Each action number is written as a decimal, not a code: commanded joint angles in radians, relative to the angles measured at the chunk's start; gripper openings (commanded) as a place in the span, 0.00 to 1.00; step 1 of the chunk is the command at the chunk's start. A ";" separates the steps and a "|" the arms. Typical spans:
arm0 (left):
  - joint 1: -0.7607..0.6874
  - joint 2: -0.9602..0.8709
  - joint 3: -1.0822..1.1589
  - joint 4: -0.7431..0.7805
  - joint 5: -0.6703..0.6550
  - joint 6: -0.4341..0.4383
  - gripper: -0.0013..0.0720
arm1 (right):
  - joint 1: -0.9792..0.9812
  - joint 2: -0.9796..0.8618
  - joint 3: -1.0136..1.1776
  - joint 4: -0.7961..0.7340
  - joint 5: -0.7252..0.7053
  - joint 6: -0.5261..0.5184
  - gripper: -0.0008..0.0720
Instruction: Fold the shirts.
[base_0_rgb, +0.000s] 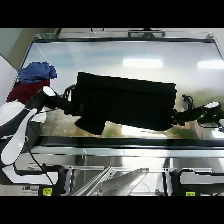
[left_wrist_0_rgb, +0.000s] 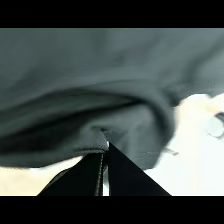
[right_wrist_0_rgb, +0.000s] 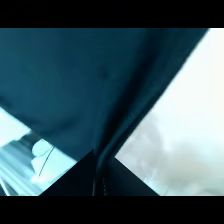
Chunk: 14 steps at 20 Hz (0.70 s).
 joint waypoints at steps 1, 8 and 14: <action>0.001 0.081 0.100 -0.015 -0.080 -0.028 0.04 | -0.020 0.060 0.021 -0.034 0.040 0.060 0.04; 0.001 0.352 -0.096 0.037 -0.196 -0.107 0.04 | -0.061 0.130 0.031 -0.487 0.094 0.381 0.04; 0.001 0.531 -0.216 0.010 -0.124 -0.125 0.04 | -0.059 0.154 0.064 -0.407 0.151 0.367 0.04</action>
